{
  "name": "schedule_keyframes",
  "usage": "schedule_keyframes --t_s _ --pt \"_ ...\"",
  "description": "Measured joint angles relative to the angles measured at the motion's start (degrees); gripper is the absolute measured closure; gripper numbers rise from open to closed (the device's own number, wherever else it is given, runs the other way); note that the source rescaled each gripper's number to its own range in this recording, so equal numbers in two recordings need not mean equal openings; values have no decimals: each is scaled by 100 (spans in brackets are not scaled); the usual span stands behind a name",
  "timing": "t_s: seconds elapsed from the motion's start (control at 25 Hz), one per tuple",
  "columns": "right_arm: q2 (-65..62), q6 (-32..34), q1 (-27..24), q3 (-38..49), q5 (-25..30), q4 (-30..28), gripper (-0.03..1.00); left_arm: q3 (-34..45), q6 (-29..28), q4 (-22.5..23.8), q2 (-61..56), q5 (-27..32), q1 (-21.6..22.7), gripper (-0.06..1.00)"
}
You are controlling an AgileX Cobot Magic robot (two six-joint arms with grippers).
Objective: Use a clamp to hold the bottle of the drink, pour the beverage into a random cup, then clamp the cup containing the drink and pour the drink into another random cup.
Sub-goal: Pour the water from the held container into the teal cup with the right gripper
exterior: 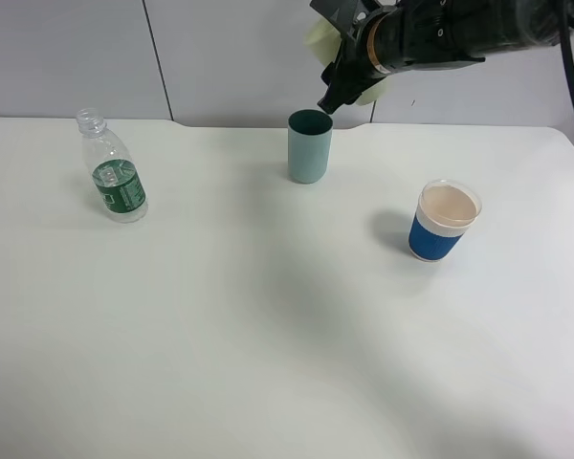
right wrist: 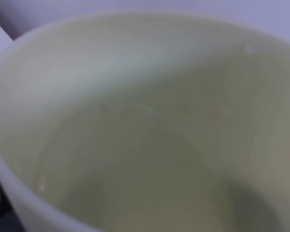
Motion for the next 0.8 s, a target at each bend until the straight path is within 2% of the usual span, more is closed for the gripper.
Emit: schedule_keyframes --t_s 0.8 --pt "48 -792 11 -28 530 -546 96 0 0 0 0 0 0 7"
